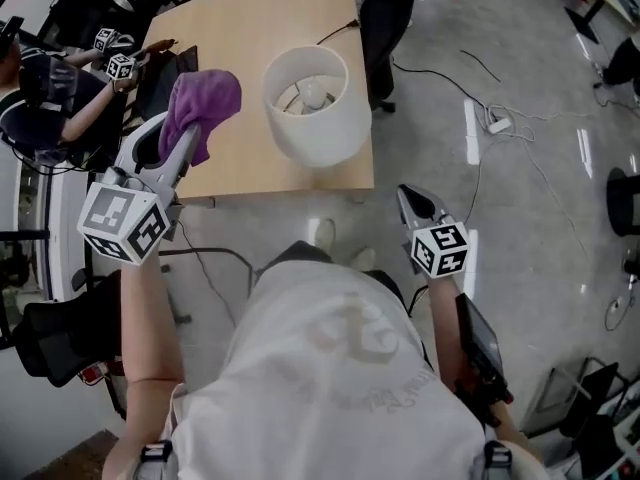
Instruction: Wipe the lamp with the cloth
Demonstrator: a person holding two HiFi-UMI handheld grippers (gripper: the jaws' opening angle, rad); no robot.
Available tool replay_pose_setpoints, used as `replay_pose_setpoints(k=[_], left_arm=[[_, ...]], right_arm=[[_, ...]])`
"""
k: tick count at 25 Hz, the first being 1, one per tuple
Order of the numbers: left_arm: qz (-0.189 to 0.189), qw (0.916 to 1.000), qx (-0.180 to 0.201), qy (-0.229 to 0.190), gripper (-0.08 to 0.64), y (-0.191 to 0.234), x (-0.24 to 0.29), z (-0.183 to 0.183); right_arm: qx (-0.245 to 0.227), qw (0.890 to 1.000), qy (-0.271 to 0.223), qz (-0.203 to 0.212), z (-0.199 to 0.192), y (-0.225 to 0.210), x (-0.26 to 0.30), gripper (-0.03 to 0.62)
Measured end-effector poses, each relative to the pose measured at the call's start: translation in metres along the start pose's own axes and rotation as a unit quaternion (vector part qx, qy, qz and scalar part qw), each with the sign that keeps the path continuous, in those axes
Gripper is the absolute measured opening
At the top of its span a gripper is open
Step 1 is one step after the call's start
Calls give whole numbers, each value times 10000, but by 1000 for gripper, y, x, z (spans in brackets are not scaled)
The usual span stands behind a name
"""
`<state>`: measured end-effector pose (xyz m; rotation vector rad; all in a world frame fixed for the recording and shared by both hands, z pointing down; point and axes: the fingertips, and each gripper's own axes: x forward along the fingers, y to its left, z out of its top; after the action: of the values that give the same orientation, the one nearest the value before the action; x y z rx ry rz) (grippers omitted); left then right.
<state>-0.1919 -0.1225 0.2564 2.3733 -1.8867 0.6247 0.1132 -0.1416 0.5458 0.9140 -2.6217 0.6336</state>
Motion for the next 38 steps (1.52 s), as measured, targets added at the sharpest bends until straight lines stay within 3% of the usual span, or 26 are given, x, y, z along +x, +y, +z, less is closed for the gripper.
replay_pose_setpoints(k=[2, 5, 7, 13, 17, 20, 25, 28, 33, 38], left_arm=[[226, 9997, 24, 53, 107, 5, -9, -29], [300, 9986, -236, 360, 107, 1, -13, -86], [193, 9974, -293, 624, 107, -7, -6, -127], [-153, 9884, 232, 1492, 107, -25, 32, -231], [-488, 9828, 121, 1775, 107, -26, 39, -290], [-663, 9786, -190, 1937, 107, -26, 57, -324], [-779, 9662, -464, 2413, 110, -16, 90, -375], [-917, 9614, -368, 2568, 112, -12, 107, -395], [-1154, 9604, -197, 2527, 131, -19, 130, -403], [-1255, 9616, -128, 2437, 220, -14, 138, -399]], right_arm=[[-99, 9999, -8, 62, 6, 11, 7, 14], [-188, 9998, -39, 107, 13, 26, 16, 14], [-211, 9997, -24, 98, 13, 32, 20, 14], [-174, 9998, 78, -107, 7, 42, 24, 14], [-190, 9993, 107, -289, -3, 77, 28, 14], [-235, 9986, 196, -428, -9, 94, 26, 14], [-299, 9968, 333, -664, -17, 120, 20, 14], [-317, 9948, 401, -882, -23, 136, 9, 14], [-112, 9898, 525, -1323, -46, 143, -18, 14], [37, 9861, 558, -1563, -62, 151, -34, 14]])
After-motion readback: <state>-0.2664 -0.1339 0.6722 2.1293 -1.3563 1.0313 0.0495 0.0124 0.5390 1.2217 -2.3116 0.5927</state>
